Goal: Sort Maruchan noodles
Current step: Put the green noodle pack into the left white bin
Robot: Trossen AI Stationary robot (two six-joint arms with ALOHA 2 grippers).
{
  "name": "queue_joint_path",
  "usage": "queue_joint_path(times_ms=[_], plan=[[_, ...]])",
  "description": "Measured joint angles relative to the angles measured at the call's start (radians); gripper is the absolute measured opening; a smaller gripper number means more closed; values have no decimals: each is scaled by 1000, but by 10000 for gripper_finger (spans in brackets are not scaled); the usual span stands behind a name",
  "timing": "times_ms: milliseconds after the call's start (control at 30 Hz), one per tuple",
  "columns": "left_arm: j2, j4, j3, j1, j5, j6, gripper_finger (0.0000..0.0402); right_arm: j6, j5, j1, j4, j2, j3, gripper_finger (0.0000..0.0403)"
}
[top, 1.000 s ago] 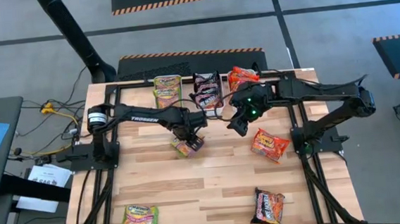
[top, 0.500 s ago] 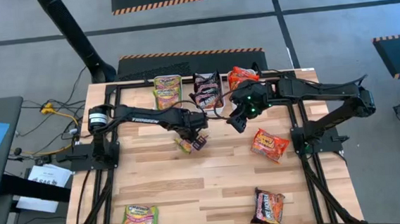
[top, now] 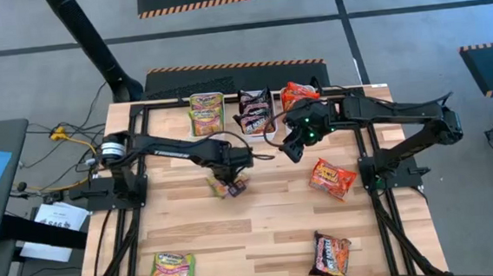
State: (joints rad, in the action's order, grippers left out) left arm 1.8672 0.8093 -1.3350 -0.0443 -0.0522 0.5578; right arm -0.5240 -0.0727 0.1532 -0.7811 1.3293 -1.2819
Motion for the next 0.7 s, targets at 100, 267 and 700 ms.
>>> queue_joint_path(times_ms=[100,267,700], plan=[[-33,5,-3,24,-38,-1,0,0,1,0,0,0,0,200],[-74,22,-4,63,-103,-24,0,0,26,0,0,0,0,200],[-231,142,-6,85,-444,-204,0,0,30,6,0,0,0,200]])
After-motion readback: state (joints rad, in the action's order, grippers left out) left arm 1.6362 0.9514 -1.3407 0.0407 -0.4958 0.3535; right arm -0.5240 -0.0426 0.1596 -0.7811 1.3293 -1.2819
